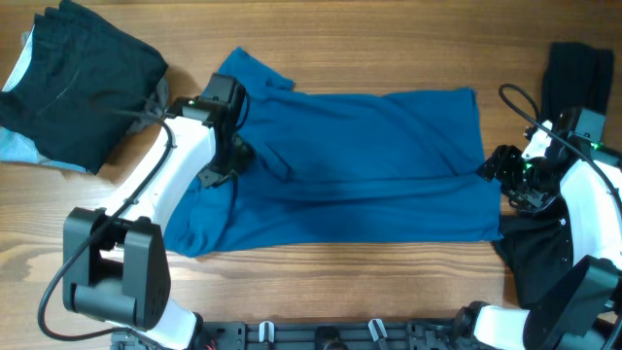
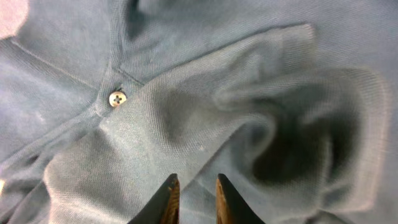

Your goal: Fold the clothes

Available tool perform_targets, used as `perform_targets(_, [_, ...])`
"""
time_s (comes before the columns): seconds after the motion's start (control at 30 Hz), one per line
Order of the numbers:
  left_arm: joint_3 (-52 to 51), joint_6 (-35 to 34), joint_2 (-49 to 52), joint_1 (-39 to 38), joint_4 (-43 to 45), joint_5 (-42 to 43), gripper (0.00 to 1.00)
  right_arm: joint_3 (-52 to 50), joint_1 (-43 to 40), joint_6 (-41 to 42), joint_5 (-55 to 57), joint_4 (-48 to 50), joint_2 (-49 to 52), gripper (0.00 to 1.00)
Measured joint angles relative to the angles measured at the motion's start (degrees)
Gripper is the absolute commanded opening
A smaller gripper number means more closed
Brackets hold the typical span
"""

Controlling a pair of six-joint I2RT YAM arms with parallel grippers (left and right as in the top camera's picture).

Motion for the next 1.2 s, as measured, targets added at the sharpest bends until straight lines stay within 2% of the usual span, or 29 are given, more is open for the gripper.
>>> perform_targets(0.03, [-1.57, -0.02, 0.0, 0.0, 1.7, -0.02, 0.19, 0.0, 0.0, 0.0, 0.0, 0.02, 0.0, 0.66])
perform_targets(0.1, [-5.73, -0.02, 0.02, 0.02, 5.03, -0.87, 0.19, 0.0, 0.0, 0.0, 0.0, -0.02, 0.0, 0.75])
perform_targets(0.27, [-12.04, -1.16, 0.02, 4.11, 3.19, -6.19, 0.22, 0.0, 0.0, -2.34, -0.68, 0.81, 0.0, 0.78])
perform_targets(0.33, [-12.66, -1.77, 0.02, 8.17, 2.05, -7.45, 0.22, 0.0, 0.0, -4.28, -1.62, 2.21, 0.0, 0.73])
perform_targets(0.47, [-12.66, -1.99, 0.02, 11.63, 2.01, -7.63, 0.23, -0.02, 0.02, -6.69, -4.46, 3.17, 0.0, 0.45])
perform_targets(0.57, [-12.66, -2.01, 0.02, 11.72, 2.67, -7.54, 0.29, -1.68, 0.87, -7.67, -6.4, 5.22, -0.04, 0.45])
perform_targets(0.67, [-12.66, -2.27, 0.02, 11.74, 3.56, -7.32, 0.31, -5.73, 2.84, -7.3, -7.06, 10.25, -0.04, 0.32])
perform_targets(0.73, [-12.66, -2.38, 0.02, 11.74, 3.52, -7.21, 0.34, -7.52, 3.06, -4.94, -6.69, 13.84, -0.04, 0.32])
perform_targets(0.83, [-12.66, -2.34, 0.02, 11.72, 3.48, -7.17, 0.47, -9.46, 3.06, -2.6, -6.21, 17.11, -0.04, 0.33])
perform_targets(0.9, [-12.83, -2.34, 0.02, 11.74, 3.63, -7.19, 0.5, -12.15, 3.06, -2.16, -6.03, 20.22, -0.04, 0.35])
perform_targets(0.93, [-13.25, -2.4, 0.02, 11.72, 3.96, -7.19, 0.51, -14.16, 3.06, -1.9, -5.9, 21.73, -0.04, 0.38])
perform_targets(1.07, [-14.47, -2.38, 0.02, 11.74, 3.28, -7.19, 0.54, -20.83, 3.06, -0.66, -5.05, 26.18, -0.04, 0.38])
perform_targets(1.2, [-14.53, -1.79, 0.02, 11.74, 0.98, -7.19, 0.51, -22.21, 3.15, 1.88, -3.56, 27.3, -0.94, 0.38])
